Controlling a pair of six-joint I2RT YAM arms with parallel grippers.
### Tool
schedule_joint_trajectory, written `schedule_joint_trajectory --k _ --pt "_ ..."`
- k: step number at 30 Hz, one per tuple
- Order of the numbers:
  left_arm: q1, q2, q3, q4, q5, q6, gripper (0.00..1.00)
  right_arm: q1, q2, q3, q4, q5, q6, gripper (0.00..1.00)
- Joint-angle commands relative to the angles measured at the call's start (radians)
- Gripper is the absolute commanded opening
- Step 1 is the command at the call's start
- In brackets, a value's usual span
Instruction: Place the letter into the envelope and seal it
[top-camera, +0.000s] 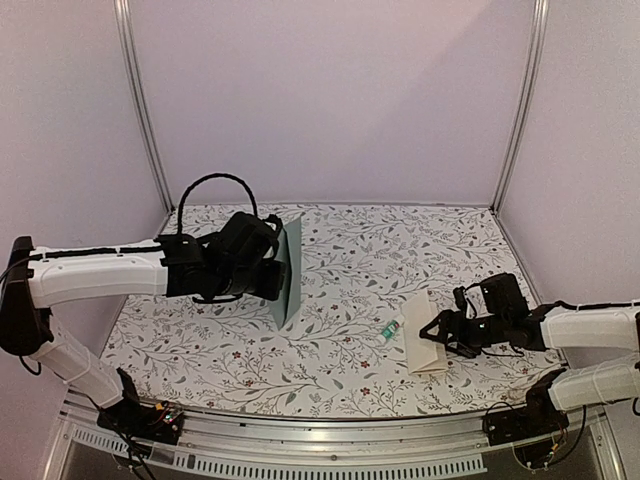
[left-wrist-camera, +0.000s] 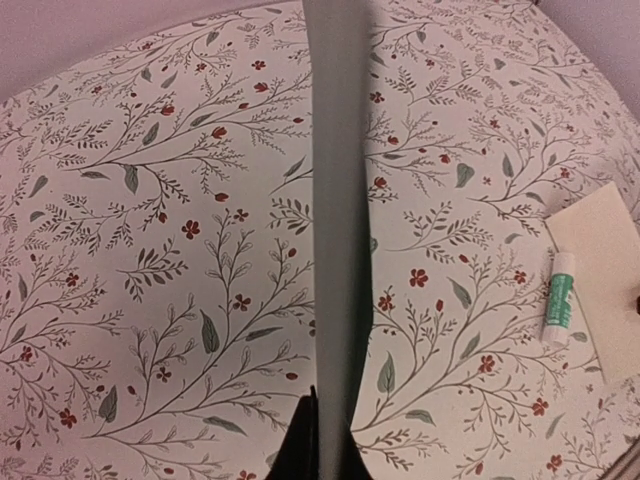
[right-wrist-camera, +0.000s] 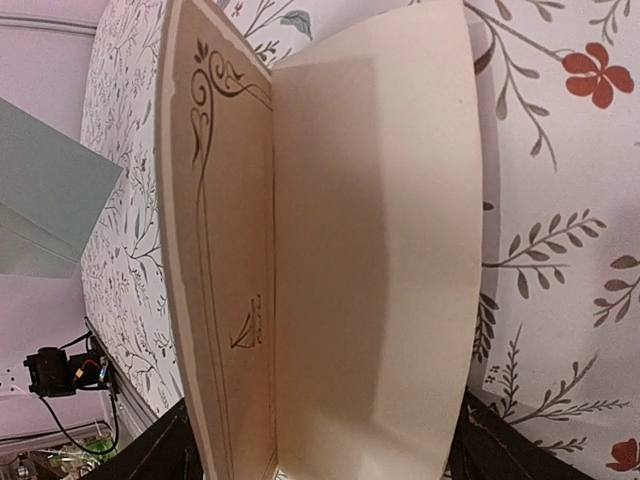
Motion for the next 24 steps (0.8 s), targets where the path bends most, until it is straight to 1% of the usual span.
schedule_joint_trajectory --k 1,5,9,14,19,24 --pt "-0.015 -0.014 -0.016 0.018 0.004 0.013 0.0 -0.015 -0.009 -0.052 0.061 -0.022 0.024 0.79" --pt "-0.015 -0.014 -0.019 0.022 0.005 0.013 0.0 -0.017 -0.002 -0.081 0.11 -0.026 0.041 0.67" --pt "-0.015 -0.013 -0.02 0.021 0.005 0.013 0.0 -0.019 -0.016 -0.103 0.135 -0.02 0.05 0.57" --pt "-0.015 -0.011 -0.02 0.024 0.008 0.012 0.0 -0.02 -0.036 -0.137 0.18 -0.015 0.072 0.38" --pt "-0.015 -0.009 -0.018 0.026 0.008 0.013 0.0 -0.02 -0.037 -0.168 0.267 -0.026 0.1 0.3" --pt "-0.015 -0.008 -0.02 0.027 0.008 0.013 0.0 -0.021 -0.028 -0.182 0.326 -0.04 0.117 0.17"
